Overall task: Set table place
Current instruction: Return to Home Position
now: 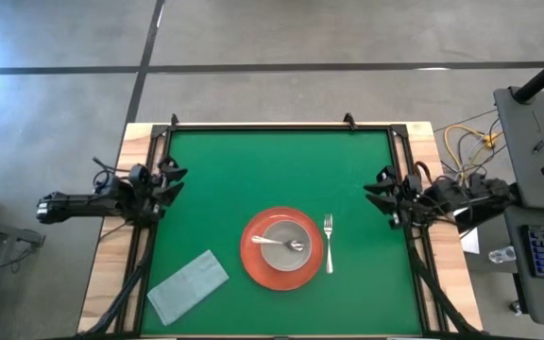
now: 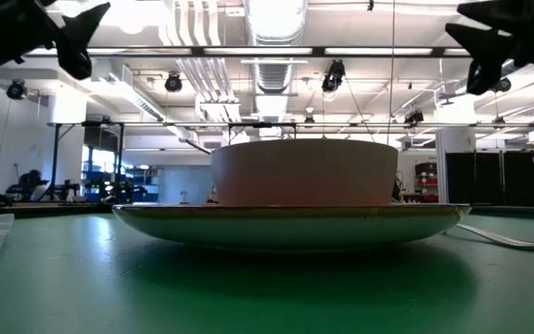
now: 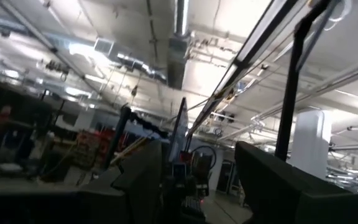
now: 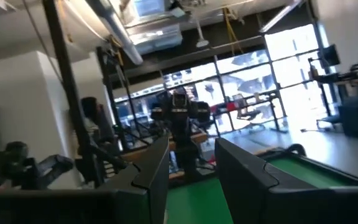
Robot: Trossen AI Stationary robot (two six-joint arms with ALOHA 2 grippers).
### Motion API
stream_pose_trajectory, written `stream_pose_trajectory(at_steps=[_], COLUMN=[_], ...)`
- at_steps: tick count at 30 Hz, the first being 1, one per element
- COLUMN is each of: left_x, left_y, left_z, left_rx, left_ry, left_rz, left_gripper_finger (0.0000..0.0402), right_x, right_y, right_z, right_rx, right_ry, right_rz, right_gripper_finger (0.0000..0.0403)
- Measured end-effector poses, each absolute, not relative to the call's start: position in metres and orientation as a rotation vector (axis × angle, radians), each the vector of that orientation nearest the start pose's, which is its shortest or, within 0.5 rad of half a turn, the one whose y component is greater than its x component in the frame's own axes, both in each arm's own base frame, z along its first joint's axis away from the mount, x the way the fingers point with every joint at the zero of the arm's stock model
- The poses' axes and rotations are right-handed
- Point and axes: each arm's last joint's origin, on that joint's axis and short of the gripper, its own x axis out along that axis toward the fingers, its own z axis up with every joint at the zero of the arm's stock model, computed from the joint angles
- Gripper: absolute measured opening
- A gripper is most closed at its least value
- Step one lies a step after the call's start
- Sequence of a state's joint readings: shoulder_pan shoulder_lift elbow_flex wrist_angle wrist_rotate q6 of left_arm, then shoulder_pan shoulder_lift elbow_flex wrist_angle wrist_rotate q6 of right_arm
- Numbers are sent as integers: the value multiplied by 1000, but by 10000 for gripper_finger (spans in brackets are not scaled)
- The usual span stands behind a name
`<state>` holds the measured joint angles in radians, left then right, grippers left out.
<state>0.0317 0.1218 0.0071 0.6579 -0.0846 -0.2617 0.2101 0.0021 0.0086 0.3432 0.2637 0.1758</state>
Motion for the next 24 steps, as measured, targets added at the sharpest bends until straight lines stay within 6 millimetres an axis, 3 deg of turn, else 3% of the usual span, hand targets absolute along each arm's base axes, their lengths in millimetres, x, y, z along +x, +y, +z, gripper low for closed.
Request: stream_pose_trajectory(at_steps=[11,24], left_x=[98,100], left_y=[6,6], left_z=[211,209], left_rx=[-290,-290], left_ry=[-479,-459], left_rz=[57,60], left_gripper_finger=[192,192], right_x=[96,98], right_y=[9,9], right_z=[180,178], right_rx=[269,263], right_ry=[-157,-135], right_rz=[-132,-134], right_gripper_finger=[123,123])
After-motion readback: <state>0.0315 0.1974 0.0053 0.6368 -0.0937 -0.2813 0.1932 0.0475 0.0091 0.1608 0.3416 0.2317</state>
